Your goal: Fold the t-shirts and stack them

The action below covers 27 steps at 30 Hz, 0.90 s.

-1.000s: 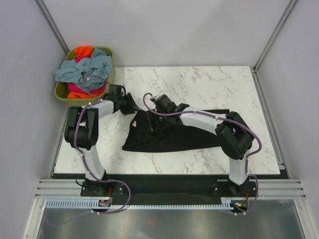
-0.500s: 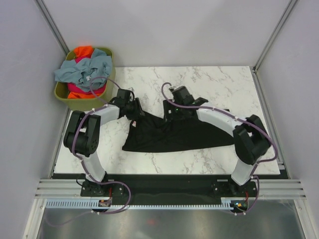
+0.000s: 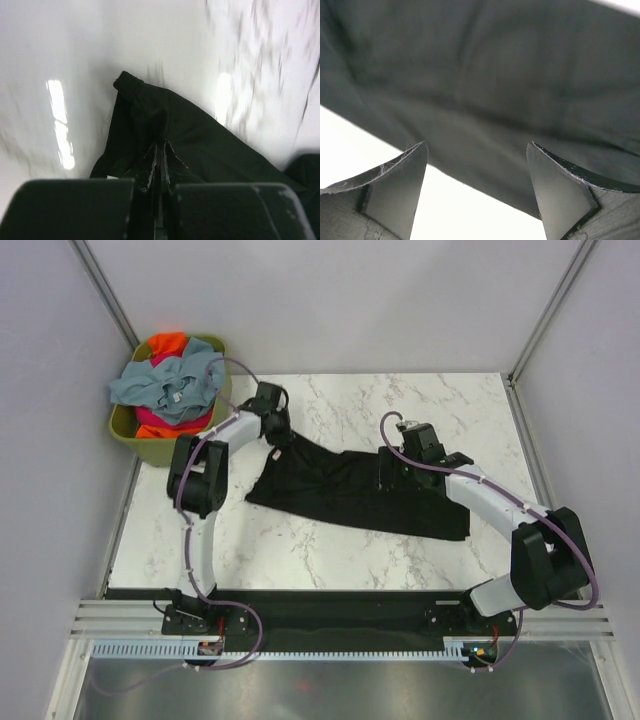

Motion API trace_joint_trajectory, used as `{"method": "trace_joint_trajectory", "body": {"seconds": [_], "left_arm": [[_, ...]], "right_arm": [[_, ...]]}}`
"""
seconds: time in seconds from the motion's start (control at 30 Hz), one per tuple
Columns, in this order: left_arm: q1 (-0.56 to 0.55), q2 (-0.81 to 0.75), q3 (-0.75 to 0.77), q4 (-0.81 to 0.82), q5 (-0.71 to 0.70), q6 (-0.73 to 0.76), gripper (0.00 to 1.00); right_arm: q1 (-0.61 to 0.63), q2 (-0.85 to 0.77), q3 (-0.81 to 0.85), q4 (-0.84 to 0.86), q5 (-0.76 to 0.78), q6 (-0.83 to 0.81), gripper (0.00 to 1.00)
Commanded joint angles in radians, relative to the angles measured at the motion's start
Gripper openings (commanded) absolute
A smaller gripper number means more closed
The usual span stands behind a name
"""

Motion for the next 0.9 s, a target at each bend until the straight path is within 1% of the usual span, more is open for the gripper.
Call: {"method": "trace_joint_trajectory", "body": {"seconds": [0.0, 0.03, 0.07, 0.1, 0.13, 0.17, 0.2, 0.23, 0.27, 0.3, 0.33, 0.4, 0.5, 0.53, 0.57, 0.6, 0.67, 0.7, 0.77, 0.8, 0.87], "left_arm": [[0.045, 0.236, 0.356, -0.150, -0.079, 0.102, 0.02], [0.047, 0.299, 0.576, -0.179, -0.079, 0.108, 0.02], [0.047, 0.357, 0.691, -0.229, -0.064, 0.132, 0.03], [0.047, 0.471, 0.795, -0.236, -0.006, 0.139, 0.09], [0.045, 0.509, 0.956, -0.235, 0.028, 0.142, 0.17], [0.044, 0.538, 1.010, -0.221, 0.060, 0.137, 0.30], [0.045, 0.548, 1.028, -0.139, 0.151, 0.128, 0.59], [0.042, 0.523, 0.991, -0.085, 0.199, 0.120, 0.67], [0.039, 0.502, 0.968, -0.010, 0.226, 0.113, 0.85], [0.033, 0.477, 0.927, 0.015, 0.226, 0.116, 0.89], [0.025, 0.413, 0.905, 0.035, 0.229, 0.119, 0.99], [0.021, 0.349, 0.868, 0.065, 0.215, 0.126, 1.00], [0.022, 0.221, 0.842, 0.057, 0.189, 0.129, 1.00], [0.022, 0.188, 0.806, 0.051, 0.181, 0.129, 1.00], [0.022, 0.102, 0.778, 0.051, 0.174, 0.128, 1.00], [0.021, 0.062, 0.708, 0.046, 0.148, 0.125, 1.00], [0.021, -0.029, 0.626, 0.043, 0.122, 0.108, 1.00], [0.021, -0.117, 0.532, 0.043, 0.099, 0.102, 1.00], [0.021, -0.202, 0.429, 0.042, 0.068, 0.067, 1.00], [0.022, -0.286, 0.331, 0.040, 0.056, 0.056, 1.00], [0.022, -0.360, 0.237, 0.042, 0.052, 0.022, 0.99]], "right_arm": [[0.002, 0.005, -0.073, 0.008, -0.012, 0.003, 0.88], [0.002, 0.008, -0.078, 0.014, -0.015, 0.014, 0.88], [0.002, 0.014, -0.079, 0.018, -0.019, 0.020, 0.88], [0.002, 0.017, -0.082, 0.021, -0.039, 0.024, 0.88], [0.002, 0.020, -0.084, 0.032, -0.051, 0.029, 0.88], [0.002, 0.023, -0.084, 0.037, -0.061, 0.034, 0.88], [0.002, 0.023, -0.087, 0.040, -0.076, 0.037, 0.88], [0.002, 0.022, -0.090, 0.047, -0.080, 0.038, 0.88], [0.002, 0.017, -0.092, 0.049, -0.079, 0.032, 0.88], [0.002, 0.014, -0.093, 0.051, -0.059, 0.026, 0.88], [0.002, 0.011, -0.093, 0.052, -0.044, 0.021, 0.88], [0.002, 0.008, -0.089, 0.054, 0.010, 0.012, 0.89], [-0.003, 0.031, -0.082, 0.054, 0.079, 0.020, 0.89], [-0.007, 0.039, -0.084, 0.052, 0.105, 0.026, 0.89], [-0.007, 0.052, -0.087, 0.048, 0.119, 0.034, 0.89], [-0.007, 0.057, -0.096, 0.043, 0.133, 0.056, 0.89], [-0.007, 0.036, -0.122, 0.031, 0.162, 0.084, 0.89], [-0.007, 0.023, -0.153, 0.029, 0.169, 0.096, 0.89], [-0.006, -0.012, -0.183, 0.029, 0.171, 0.124, 0.88], [-0.001, -0.026, -0.214, 0.031, 0.165, 0.130, 0.88], [0.013, -0.058, -0.242, 0.025, 0.169, 0.144, 0.86]]}}
